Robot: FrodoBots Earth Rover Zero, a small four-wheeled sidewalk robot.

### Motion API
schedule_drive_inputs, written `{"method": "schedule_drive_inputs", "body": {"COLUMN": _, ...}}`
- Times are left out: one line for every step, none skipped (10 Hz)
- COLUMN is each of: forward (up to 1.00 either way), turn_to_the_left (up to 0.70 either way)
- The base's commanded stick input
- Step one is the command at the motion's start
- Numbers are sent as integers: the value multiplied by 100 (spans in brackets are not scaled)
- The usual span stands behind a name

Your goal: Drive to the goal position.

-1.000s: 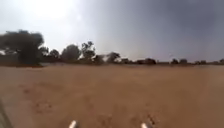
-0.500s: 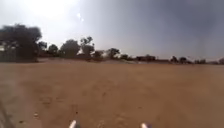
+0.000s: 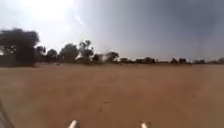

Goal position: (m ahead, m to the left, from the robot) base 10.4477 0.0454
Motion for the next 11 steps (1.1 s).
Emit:
{"method": "schedule_drive_inputs", "body": {"forward": 100, "turn_to_the_left": 0}}
{"method": "schedule_drive_inputs", "body": {"forward": 100, "turn_to_the_left": 0}}
{"method": "schedule_drive_inputs", "body": {"forward": 100, "turn_to_the_left": 0}}
{"method": "schedule_drive_inputs", "body": {"forward": 100, "turn_to_the_left": 0}}
{"method": "schedule_drive_inputs", "body": {"forward": 100, "turn_to_the_left": 0}}
{"method": "schedule_drive_inputs", "body": {"forward": 100, "turn_to_the_left": 0}}
{"method": "schedule_drive_inputs", "body": {"forward": 100, "turn_to_the_left": 0}}
{"method": "schedule_drive_inputs", "body": {"forward": 100, "turn_to_the_left": 0}}
{"method": "schedule_drive_inputs", "body": {"forward": 100, "turn_to_the_left": 0}}
{"method": "schedule_drive_inputs", "body": {"forward": 100, "turn_to_the_left": 0}}
{"method": "schedule_drive_inputs", "body": {"forward": 100, "turn_to_the_left": 0}}
